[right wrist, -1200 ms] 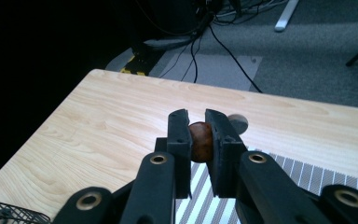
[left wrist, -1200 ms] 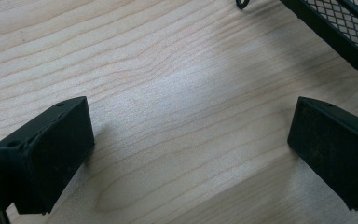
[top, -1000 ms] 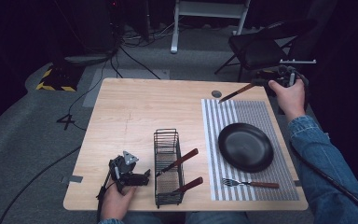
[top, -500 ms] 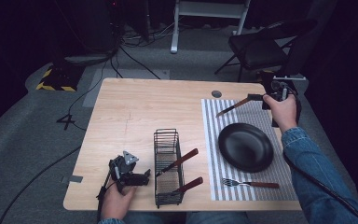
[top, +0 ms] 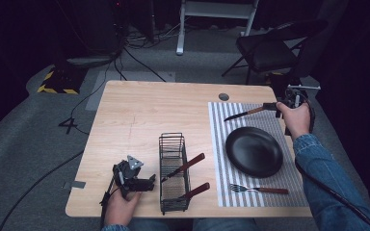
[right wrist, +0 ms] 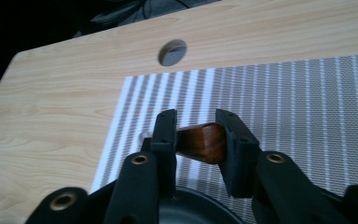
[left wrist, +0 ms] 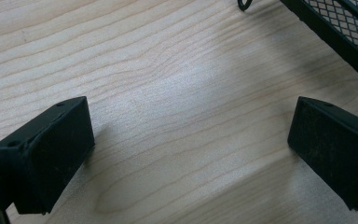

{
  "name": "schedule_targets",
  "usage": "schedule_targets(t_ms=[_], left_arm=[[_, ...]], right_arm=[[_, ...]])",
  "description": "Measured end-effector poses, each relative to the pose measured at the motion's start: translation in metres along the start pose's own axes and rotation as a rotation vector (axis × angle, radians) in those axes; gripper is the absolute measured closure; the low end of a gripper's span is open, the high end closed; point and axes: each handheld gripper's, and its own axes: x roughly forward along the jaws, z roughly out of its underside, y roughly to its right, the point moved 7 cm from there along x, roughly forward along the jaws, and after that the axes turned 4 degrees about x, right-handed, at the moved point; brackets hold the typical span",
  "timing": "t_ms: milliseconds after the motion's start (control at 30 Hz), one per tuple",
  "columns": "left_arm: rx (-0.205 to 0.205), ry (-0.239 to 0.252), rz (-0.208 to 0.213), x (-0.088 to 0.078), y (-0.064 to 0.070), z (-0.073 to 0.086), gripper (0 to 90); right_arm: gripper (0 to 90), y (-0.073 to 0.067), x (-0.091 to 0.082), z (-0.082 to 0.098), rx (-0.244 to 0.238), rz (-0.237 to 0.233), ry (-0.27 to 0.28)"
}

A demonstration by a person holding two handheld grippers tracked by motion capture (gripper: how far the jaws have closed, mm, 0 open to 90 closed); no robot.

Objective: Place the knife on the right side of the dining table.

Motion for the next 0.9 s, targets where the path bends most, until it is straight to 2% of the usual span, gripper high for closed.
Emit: schedule_targets(t_ms=[200,633,900], left_arm=[[-0.001,0.0,-0.001,0.0,0.0,0.0,0.4],[-0.003,0.0,-0.003,0.0,0.0,0.0,0.4],[-0.003,0.0,-0.003,0.0,0.0,0.0,0.4]], right_arm=[[62.6,0.015,0.007,0.004,-0.007,0.055,-0.004],[51.3,0.039,0.023,0.016,0.016,0.105,-0.02],[45.7,0.051,0.035,0.023,0.058,0.112,-0.026]])
